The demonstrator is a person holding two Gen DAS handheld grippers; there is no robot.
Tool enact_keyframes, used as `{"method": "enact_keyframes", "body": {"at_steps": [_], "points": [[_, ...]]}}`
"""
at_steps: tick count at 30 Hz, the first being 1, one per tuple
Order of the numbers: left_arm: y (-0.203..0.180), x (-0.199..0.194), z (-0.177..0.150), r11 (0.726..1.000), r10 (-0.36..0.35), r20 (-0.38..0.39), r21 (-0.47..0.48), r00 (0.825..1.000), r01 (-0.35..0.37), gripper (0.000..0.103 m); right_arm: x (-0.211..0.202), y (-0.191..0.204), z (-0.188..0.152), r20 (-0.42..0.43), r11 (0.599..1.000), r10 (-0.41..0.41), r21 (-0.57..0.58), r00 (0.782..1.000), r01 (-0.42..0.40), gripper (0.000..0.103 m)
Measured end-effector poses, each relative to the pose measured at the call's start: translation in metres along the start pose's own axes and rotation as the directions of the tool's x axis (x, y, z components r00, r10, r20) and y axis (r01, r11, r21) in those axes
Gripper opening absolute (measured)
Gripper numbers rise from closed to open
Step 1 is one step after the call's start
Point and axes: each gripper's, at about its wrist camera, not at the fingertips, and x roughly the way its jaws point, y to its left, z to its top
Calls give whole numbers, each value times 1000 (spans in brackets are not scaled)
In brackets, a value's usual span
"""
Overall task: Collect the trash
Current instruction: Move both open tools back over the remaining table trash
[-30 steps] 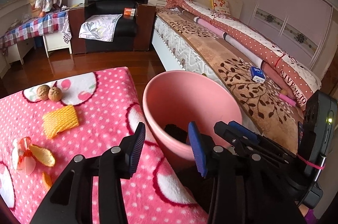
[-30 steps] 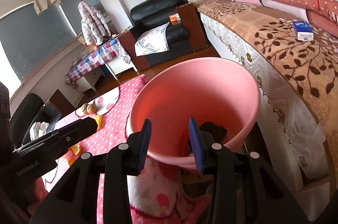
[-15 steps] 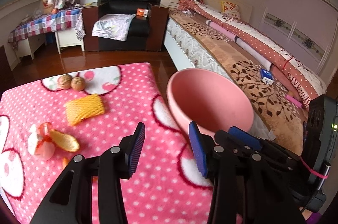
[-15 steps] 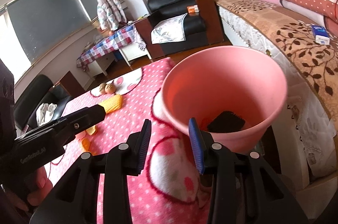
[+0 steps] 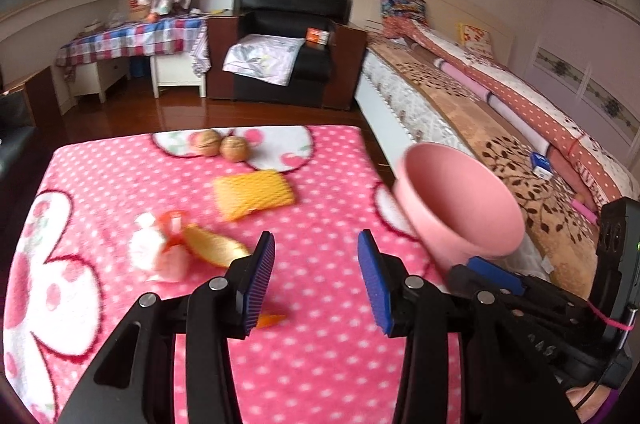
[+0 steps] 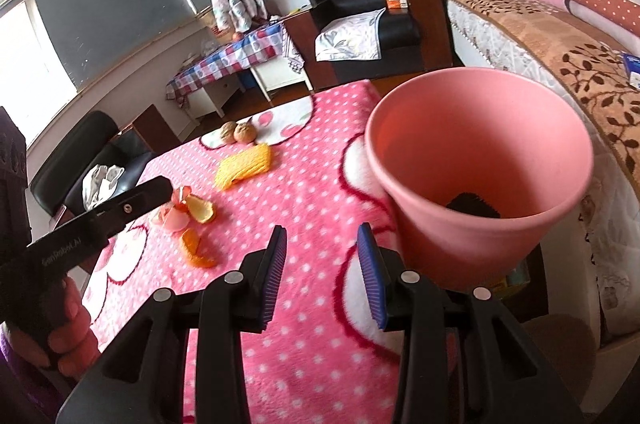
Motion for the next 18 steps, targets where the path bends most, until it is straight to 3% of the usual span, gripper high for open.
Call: {"method": "enact_keyframes", "body": {"at_steps": [14,18], "points": [[106,-21,-22,973,158,-14,-167,987,-158,43,20,29,-8,-66,997,38,-60,997,-42,37],[126,-15,-28,960,168,-43,-219,985,-173,44,26,34,-11,-86,996,52,-72,995,-58,37]]}}
